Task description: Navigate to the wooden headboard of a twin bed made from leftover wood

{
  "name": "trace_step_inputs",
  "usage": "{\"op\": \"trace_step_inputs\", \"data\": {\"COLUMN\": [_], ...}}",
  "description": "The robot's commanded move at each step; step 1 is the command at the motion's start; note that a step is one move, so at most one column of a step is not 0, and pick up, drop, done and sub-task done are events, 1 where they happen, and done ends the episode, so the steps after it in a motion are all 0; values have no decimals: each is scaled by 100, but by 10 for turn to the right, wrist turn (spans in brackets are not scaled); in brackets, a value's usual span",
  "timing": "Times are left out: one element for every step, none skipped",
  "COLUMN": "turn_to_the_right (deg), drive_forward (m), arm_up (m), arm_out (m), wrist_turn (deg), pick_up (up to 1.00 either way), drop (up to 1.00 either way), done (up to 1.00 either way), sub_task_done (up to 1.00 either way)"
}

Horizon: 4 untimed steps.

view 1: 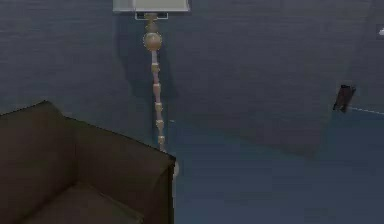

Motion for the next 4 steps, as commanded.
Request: {"op": "trace_step_inputs", "data": {"turn_to_the_right": [-450,-450,-150,0], "drive_forward": [0,0,0,40], "arm_up": [0,0,0,0], "arm_out": [0,0,0,0], "wrist_turn": [0,0,0,0], "pick_up": [0,0,0,0], "drop": [0,0,0,0], "done": [0,0,0,0], "sub_task_done": [0,0,0,0]}}
